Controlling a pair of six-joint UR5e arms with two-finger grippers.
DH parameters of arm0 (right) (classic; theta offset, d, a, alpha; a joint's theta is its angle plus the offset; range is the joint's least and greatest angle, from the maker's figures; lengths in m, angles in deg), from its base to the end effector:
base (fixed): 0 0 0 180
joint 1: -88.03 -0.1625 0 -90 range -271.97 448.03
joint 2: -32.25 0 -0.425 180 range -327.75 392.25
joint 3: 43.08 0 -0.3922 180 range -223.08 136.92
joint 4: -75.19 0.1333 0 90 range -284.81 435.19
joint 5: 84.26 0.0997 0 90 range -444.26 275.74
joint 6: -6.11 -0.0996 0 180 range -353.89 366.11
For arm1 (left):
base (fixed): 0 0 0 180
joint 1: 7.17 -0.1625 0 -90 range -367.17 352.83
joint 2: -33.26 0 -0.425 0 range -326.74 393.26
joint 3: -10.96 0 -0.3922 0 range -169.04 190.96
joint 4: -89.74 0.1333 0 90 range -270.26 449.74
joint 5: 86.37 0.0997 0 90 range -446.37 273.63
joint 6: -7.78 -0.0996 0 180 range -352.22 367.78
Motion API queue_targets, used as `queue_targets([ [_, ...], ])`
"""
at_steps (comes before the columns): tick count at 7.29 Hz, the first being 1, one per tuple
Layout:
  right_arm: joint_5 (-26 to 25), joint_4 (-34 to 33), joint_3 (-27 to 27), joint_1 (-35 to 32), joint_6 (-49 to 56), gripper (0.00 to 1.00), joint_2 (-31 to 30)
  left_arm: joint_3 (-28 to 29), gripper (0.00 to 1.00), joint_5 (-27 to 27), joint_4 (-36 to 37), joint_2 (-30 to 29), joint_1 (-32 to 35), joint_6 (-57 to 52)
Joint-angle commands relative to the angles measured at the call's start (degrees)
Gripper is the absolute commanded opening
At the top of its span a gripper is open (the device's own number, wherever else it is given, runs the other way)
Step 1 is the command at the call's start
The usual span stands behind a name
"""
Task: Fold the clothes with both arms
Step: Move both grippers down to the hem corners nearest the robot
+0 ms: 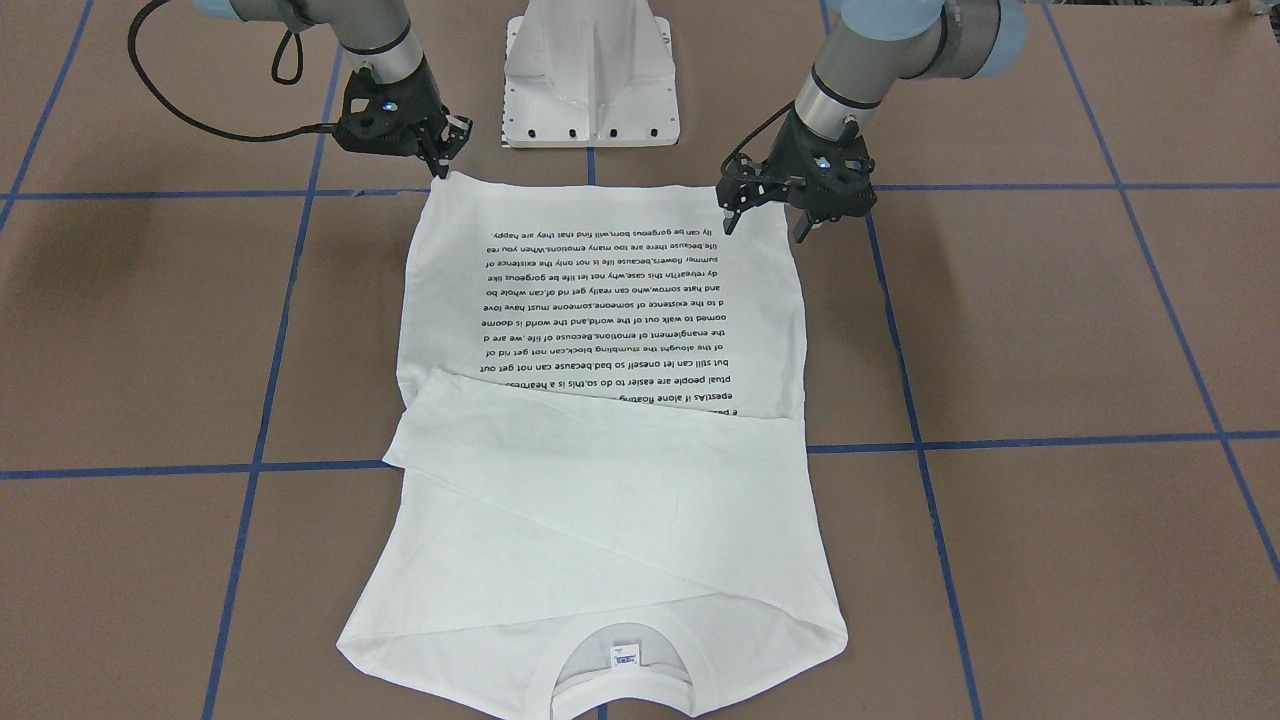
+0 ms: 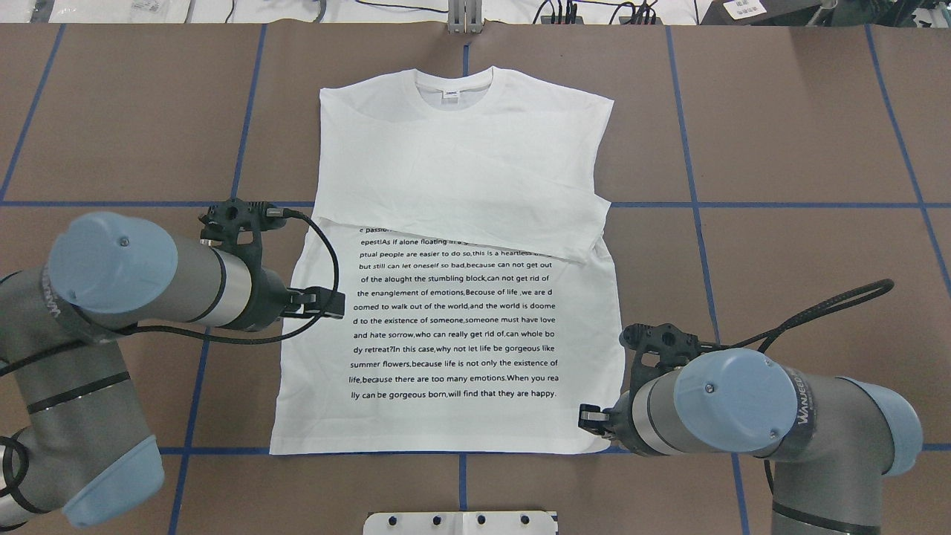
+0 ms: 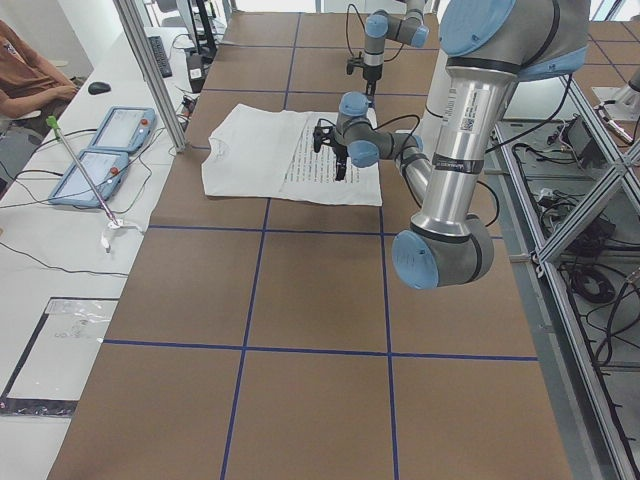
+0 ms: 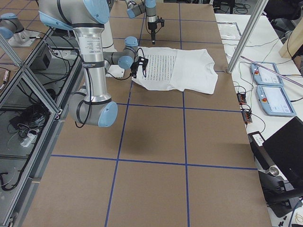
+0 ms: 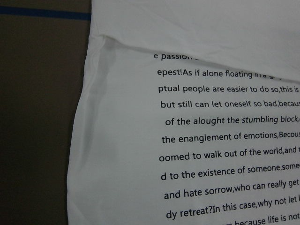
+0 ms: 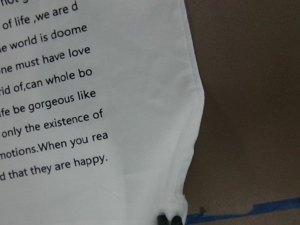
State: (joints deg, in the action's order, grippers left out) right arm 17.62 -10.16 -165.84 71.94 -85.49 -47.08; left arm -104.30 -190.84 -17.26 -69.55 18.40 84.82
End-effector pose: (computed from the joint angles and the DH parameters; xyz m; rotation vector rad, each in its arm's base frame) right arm -0.4517 -0.2477 0.3015 -0.0882 -0.8553 0.2026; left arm 0.4395 -0.3305 0.3086 0.0956 0.9788 -0.0807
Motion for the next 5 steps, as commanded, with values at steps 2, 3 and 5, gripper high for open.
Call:
queue_targets([
  [2, -0.1, 0.0, -0.03, -0.86, 0.02, 0.0, 0.05, -0.23, 1.0, 2.17, 0.04, 5.51, -4.83, 2.76],
  [3, -0.1, 0.0, -0.03, -1.21, 0.02, 0.0, 0.05, -0.23, 1.0, 2.26, 0.04, 6.21, -6.57, 4.42],
  [5, -0.1, 0.0, -0.12, -2.09, 0.02, 0.0, 0.05, -0.23, 0.99, 2.43, 0.04, 6.13, -11.05, 8.8],
])
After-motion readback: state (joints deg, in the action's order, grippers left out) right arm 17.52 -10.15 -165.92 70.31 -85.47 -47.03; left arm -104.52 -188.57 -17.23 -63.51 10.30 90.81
